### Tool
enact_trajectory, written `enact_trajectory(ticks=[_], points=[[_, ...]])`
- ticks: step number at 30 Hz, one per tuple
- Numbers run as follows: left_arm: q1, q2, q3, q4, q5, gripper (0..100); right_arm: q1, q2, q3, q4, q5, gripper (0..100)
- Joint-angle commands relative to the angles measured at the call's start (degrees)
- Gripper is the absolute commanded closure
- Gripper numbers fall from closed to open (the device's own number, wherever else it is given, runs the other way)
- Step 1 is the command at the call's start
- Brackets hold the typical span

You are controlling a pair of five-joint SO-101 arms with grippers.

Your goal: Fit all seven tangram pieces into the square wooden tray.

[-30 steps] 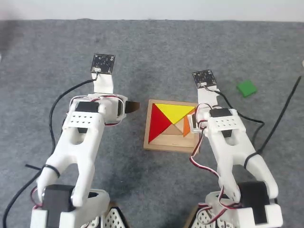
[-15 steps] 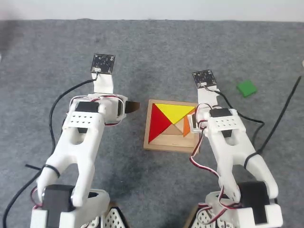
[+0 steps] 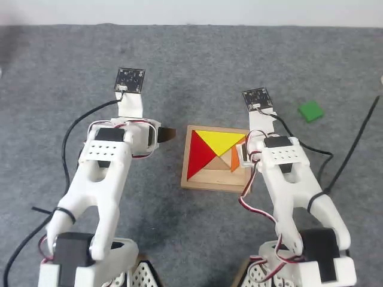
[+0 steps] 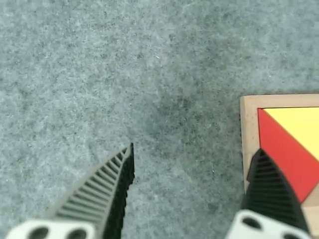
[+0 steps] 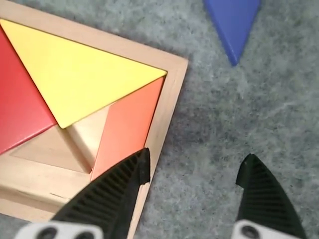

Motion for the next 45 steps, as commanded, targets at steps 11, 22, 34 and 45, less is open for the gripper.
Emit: enact_trajectory(ticks=[11,22,34,45], points=[[0.26,-0.88,-0.66,-1.23,0.18,65,-0.22,-1.71,-0.79,-0.40,-0.26,69.9],[0.18,-0.88,-0.66,-1.23,0.18,65,-0.40,-1.63,-0.79,-0.31,-0.18,69.9],[0.18,-0.88,-0.66,-1.23,0.18,65,-2.24,-1.63,-0.70,0.75,1.49,69.9],[0.09,-0.88,-0.75,-1.23,0.18,65,-9.45,-1.54,0.53,2.07,4.22,69.9]])
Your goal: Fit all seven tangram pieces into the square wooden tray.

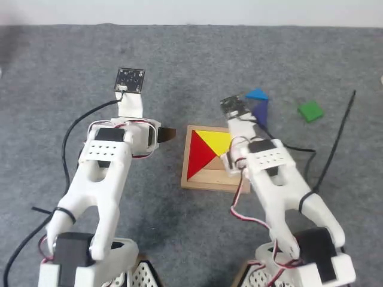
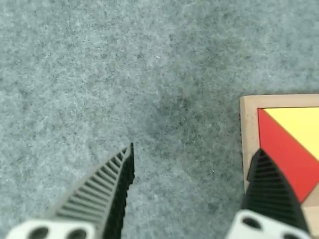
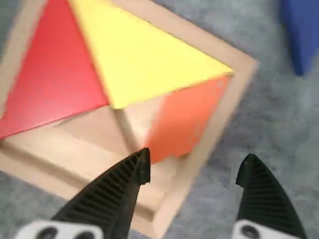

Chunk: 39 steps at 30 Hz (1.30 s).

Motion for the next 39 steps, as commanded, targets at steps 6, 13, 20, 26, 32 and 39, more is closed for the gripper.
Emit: enact_trajectory(ticks=[6,13,20,26,32,39], points=[[0.09,-0.88,-0.75,-1.23,0.18,65,-0.75,-1.54,-0.26,2.42,1.14,69.9],[0.09,-0.88,-0.75,-1.23,0.18,65,-1.36,-1.54,-0.26,3.47,1.14,69.9],[0.09,-0.88,-0.75,-1.23,0.18,65,-4.53,-1.63,0.53,4.09,1.76,69.9],[0.00,-0.88,-0.75,-1.23,0.18,65,-4.26,0.75,-0.26,3.12,2.02,69.9],[0.00,-0.88,-0.48,-1.23,0.18,65,-0.92,14.20,-11.34,6.90,1.41,69.9],[0.00,-0.88,-0.57,-1.23,0.18,65,1.01,15.96,-17.49,5.58,-0.53,69.9]])
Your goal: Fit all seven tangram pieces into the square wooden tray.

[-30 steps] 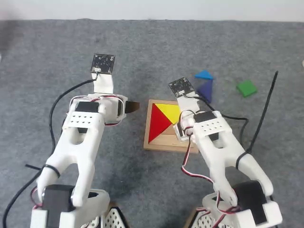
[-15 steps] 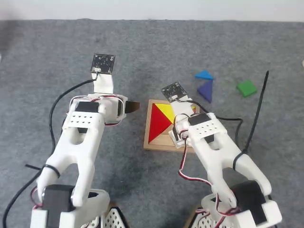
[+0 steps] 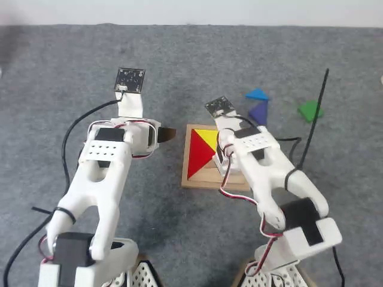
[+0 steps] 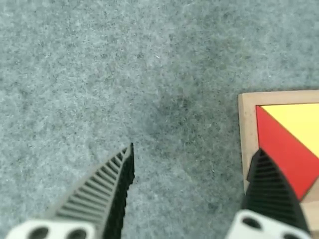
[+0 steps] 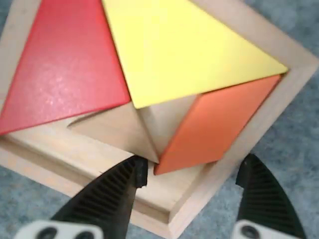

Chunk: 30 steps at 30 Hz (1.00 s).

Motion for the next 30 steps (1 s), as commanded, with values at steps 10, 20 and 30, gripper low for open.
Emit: enact_trajectory(ticks=[10,20,30], points=[[0.00,-0.88,-0.48,-1.23,0.18,65,3.91,-0.13,-7.21,-0.66,-2.11,69.9],[0.00,-0.88,-0.57,-1.23,0.18,65,0.22,-1.10,-3.16,0.40,-2.99,69.9],[0.00,-0.79,-0.75,-1.32,0.18,65,-6.73,-3.03,1.14,2.24,-3.08,69.9]])
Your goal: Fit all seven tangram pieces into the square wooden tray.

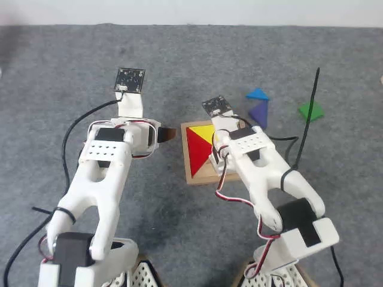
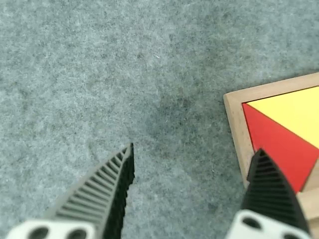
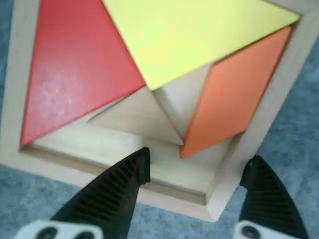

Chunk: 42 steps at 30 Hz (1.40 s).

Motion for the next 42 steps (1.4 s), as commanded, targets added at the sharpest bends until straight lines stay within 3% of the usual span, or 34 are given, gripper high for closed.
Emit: enact_trajectory(ticks=[1,6,14,21,31,42], points=[[0.00,-0.79,-0.75,-1.58,0.18,65,-3.82,-2.24,0.62,1.54,-0.62,69.9],[0.00,-0.53,-0.40,-2.99,0.18,65,-5.85,-2.59,0.09,1.80,-2.90,69.9],[-0.09,-0.62,-0.57,-3.16,0.09,65,5.49,-20.97,-1.32,5.49,-5.45,69.9],[-0.62,-0.88,-0.84,-3.25,0.09,65,8.57,-32.31,3.52,2.15,-3.87,69.9],[-0.53,-0.35,0.92,-6.07,0.09,65,-3.03,-10.86,-0.18,-5.85,-1.58,69.9],[-0.44,-0.35,1.27,-6.42,0.18,65,-7.52,-8.13,-0.70,-8.92,-1.93,69.9]])
